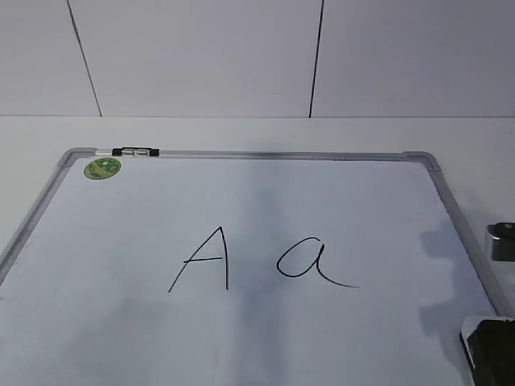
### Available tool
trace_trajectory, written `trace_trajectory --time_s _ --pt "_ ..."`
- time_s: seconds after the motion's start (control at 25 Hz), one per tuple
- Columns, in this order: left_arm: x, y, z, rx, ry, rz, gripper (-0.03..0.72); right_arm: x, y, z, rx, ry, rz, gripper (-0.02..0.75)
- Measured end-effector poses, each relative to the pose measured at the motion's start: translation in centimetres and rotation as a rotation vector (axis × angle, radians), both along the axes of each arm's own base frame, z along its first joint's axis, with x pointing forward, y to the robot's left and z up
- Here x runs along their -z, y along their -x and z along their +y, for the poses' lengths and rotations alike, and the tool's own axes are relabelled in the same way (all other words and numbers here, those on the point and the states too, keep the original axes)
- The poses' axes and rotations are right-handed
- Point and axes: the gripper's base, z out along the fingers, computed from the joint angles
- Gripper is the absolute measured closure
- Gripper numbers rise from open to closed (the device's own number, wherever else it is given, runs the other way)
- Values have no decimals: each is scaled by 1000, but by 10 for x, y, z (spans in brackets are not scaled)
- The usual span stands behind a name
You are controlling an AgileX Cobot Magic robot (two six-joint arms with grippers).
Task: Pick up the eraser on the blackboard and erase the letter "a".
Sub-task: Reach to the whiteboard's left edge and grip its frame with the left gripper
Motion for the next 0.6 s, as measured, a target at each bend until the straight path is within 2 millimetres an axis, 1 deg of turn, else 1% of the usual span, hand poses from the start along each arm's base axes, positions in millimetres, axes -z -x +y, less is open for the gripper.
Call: trace_trajectory --time_s 0.6 --pt "0 0 0 0 0 0 443 7 -6 0 -18 21 -2 105"
